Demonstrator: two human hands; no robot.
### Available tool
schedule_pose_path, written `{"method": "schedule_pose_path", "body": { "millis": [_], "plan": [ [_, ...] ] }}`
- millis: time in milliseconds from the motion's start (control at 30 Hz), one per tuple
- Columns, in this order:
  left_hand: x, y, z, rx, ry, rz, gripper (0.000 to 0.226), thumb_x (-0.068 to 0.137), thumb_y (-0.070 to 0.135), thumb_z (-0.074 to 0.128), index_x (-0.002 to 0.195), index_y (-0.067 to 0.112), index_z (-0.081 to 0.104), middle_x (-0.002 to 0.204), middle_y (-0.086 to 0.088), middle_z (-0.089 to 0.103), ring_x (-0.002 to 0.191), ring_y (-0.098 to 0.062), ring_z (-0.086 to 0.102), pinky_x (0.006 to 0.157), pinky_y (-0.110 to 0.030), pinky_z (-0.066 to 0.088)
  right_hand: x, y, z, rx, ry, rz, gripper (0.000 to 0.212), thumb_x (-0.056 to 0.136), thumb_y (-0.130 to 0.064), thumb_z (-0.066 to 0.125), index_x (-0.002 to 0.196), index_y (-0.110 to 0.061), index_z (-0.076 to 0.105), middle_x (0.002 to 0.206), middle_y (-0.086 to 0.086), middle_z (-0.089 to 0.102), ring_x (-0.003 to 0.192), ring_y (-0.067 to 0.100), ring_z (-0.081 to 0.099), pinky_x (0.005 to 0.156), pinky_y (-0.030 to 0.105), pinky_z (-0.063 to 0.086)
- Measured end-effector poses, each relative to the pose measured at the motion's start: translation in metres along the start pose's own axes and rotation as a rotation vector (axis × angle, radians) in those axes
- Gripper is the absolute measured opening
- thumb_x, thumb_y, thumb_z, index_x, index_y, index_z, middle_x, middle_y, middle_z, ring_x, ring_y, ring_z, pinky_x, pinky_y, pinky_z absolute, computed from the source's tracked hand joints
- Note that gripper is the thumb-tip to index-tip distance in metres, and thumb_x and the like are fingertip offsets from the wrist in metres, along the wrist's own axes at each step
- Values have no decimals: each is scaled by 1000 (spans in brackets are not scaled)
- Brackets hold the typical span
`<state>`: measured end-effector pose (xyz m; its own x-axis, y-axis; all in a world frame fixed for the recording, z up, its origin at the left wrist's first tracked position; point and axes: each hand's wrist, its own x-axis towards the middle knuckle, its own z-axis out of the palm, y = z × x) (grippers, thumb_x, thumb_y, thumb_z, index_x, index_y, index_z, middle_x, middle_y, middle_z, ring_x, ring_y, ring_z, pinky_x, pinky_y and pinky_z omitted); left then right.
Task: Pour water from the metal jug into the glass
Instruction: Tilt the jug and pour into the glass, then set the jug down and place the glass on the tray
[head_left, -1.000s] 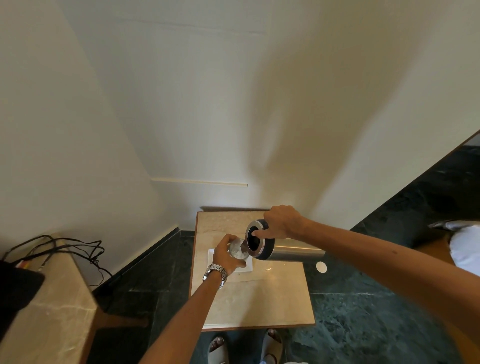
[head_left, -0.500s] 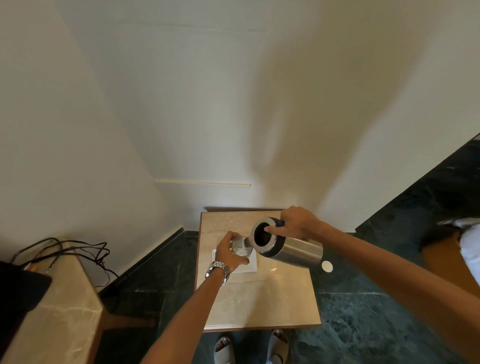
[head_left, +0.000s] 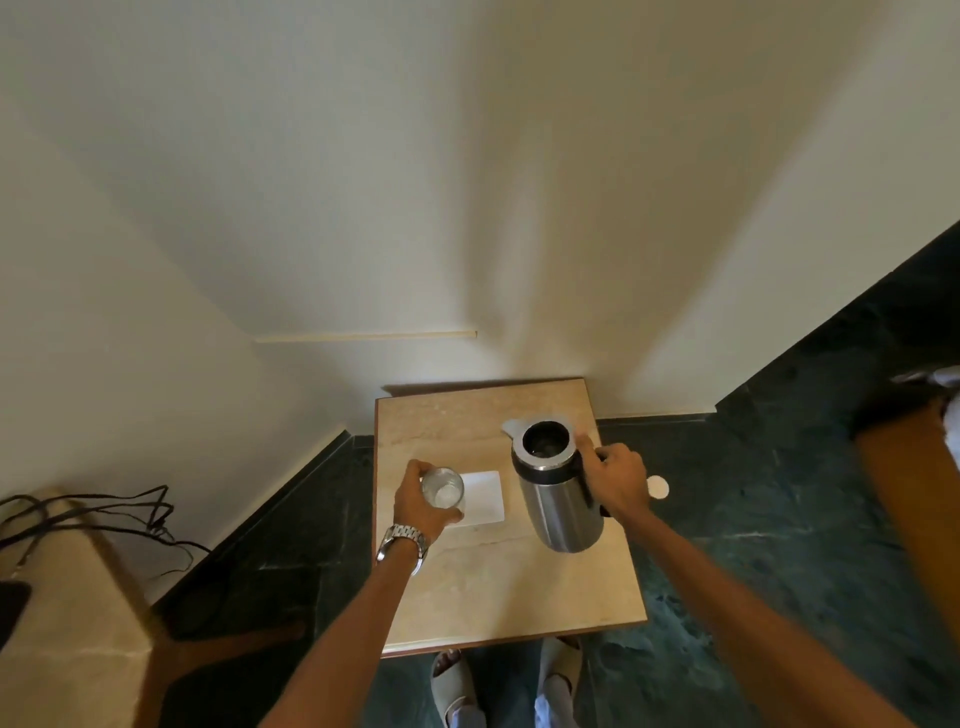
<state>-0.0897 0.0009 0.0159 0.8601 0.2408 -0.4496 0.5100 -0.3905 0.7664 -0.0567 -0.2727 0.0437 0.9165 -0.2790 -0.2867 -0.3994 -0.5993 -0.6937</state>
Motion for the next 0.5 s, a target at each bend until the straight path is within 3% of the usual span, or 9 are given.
{"method": "schedule_pose_path", "body": {
  "millis": [100,267,367,433,500],
  "plan": [
    [32,-21,22,11,38,-36,80,57,2,95,120,14,47,123,-12,60,109,-32,62,88,-44,60,15,38,39,67,111,66,71,93,-64,39,44,-13,46,45,8,52,45,21,52,46,31,41],
    [83,-61,54,44,90,-92,78,55,9,97,114,18,46,116,-10,62,102,-31,65,68,-25,56,43,80,99,135,256,130,62,102,-42,46,46,-16,50,44,0,51,45,21,54,44,27,37],
    [106,-87,72,65,121,-99,79,54,13,98,112,22,45,114,-8,62,99,-29,65,59,-17,48,63,97,122,159,308,132,56,102,-34,48,50,-16,55,45,-6,50,43,12,52,44,22,32],
    [116,-101,80,73,138,-104,79,53,13,98,110,24,44,113,-7,61,98,-28,64,61,-18,51,71,104,134,174,329,109,53,102,-31,50,51,-18,56,44,-12,49,42,4,49,42,19,30],
    [127,-117,92,78,139,-112,80,54,13,98,110,26,43,114,-6,60,99,-28,63,70,-29,58,81,114,146,192,354,103,52,102,-30,50,51,-19,56,44,-13,49,41,1,48,42,18,29]
  ]
}}
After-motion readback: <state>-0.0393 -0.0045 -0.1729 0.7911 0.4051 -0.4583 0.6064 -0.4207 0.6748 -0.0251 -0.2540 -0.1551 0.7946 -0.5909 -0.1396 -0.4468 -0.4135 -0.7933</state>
